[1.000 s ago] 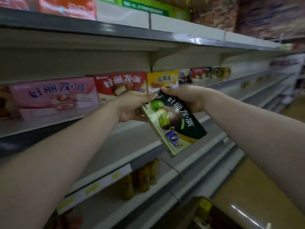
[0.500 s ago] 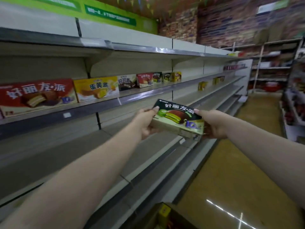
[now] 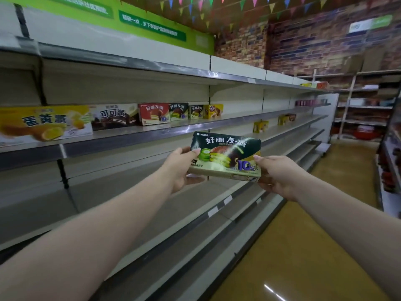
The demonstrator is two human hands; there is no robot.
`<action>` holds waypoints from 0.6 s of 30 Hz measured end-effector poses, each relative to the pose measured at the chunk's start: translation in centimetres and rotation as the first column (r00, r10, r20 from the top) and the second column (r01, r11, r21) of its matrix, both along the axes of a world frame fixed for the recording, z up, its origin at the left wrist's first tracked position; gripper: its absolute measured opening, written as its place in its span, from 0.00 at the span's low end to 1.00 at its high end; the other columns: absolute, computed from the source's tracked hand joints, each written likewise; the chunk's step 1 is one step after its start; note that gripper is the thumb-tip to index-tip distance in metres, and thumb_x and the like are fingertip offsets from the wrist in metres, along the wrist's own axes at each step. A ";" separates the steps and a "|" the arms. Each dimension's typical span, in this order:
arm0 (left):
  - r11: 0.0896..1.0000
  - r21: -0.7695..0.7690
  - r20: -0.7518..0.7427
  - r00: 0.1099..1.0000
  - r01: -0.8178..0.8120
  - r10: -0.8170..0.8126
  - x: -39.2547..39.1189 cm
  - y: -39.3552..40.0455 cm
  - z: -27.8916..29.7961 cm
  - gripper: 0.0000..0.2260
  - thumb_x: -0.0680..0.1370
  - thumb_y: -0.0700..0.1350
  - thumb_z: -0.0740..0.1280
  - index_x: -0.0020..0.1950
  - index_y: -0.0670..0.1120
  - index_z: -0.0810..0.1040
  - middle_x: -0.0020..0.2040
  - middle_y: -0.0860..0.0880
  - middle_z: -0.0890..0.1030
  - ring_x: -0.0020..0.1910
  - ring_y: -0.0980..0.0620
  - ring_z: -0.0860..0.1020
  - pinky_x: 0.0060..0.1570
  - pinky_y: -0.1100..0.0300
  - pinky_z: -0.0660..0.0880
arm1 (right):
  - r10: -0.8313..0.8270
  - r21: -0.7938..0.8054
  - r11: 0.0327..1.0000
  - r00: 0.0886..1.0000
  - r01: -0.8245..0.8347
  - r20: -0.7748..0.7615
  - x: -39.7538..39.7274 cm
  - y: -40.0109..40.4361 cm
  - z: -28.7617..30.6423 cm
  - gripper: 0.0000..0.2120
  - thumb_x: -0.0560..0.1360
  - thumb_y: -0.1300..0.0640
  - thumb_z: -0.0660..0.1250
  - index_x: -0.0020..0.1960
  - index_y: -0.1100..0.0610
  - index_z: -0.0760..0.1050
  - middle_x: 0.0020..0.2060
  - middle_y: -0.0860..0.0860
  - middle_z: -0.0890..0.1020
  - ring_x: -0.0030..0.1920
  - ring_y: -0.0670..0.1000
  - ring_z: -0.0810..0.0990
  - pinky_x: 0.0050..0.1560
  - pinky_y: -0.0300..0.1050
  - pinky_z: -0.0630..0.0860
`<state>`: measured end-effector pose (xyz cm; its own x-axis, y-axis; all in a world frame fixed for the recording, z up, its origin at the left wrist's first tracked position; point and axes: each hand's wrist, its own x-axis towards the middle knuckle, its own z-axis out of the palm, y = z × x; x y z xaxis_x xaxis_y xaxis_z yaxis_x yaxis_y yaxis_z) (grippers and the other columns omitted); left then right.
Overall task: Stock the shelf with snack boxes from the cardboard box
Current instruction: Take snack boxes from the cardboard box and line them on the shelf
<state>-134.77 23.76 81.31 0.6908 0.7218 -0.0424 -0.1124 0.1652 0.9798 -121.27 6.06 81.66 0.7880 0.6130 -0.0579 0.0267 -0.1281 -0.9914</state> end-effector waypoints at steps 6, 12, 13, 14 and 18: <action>0.984 0.176 -0.097 0.994 -0.036 0.053 11.2 7.2 1.8 0.09 0.79 0.43 0.67 0.57 0.46 0.72 0.53 0.42 0.81 0.46 0.46 0.80 0.44 0.51 0.80 | 0.034 0.055 0.998 0.999 -0.036 0.029 12.1 8.3 1.1 0.09 0.80 0.53 0.63 0.54 0.57 0.78 0.45 0.55 0.83 0.41 0.50 0.78 0.37 0.41 0.75; 0.961 0.273 -0.271 0.961 0.029 0.048 17.3 13.9 6.9 0.14 0.78 0.46 0.69 0.59 0.42 0.72 0.51 0.42 0.83 0.45 0.47 0.83 0.37 0.53 0.82 | 0.145 0.007 0.989 0.988 -0.146 0.061 22.0 16.3 3.9 0.11 0.80 0.50 0.63 0.48 0.57 0.77 0.41 0.53 0.83 0.38 0.50 0.78 0.37 0.42 0.76; 0.959 0.284 -0.274 0.959 0.008 0.073 18.7 15.0 7.5 0.13 0.78 0.46 0.69 0.58 0.42 0.72 0.51 0.42 0.84 0.44 0.47 0.83 0.37 0.53 0.82 | 0.173 0.008 0.985 0.983 -0.173 0.070 23.7 18.1 4.3 0.11 0.80 0.50 0.62 0.50 0.57 0.77 0.41 0.53 0.82 0.37 0.49 0.78 0.35 0.42 0.75; 0.957 0.288 -0.275 0.957 -0.009 0.092 19.7 15.9 8.1 0.11 0.78 0.45 0.69 0.56 0.43 0.73 0.49 0.42 0.84 0.44 0.47 0.83 0.38 0.52 0.83 | 0.194 0.008 0.981 0.977 -0.195 0.091 25.0 19.6 4.5 0.10 0.81 0.51 0.61 0.51 0.57 0.76 0.40 0.53 0.81 0.36 0.49 0.77 0.33 0.41 0.74; 0.950 0.281 -0.211 0.957 -0.134 0.197 24.9 19.8 9.8 0.06 0.77 0.45 0.69 0.48 0.42 0.77 0.43 0.44 0.83 0.41 0.48 0.82 0.37 0.53 0.82 | 0.262 0.038 0.962 0.950 -0.272 0.171 31.4 27.4 6.5 0.08 0.82 0.53 0.58 0.54 0.53 0.74 0.42 0.54 0.79 0.35 0.48 0.75 0.31 0.39 0.72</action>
<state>-109.87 43.56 91.15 0.5540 0.8323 0.0177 0.1207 -0.1014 0.9875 -89.84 33.45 88.13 0.5908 0.8004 0.1010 0.2137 -0.0346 -0.9763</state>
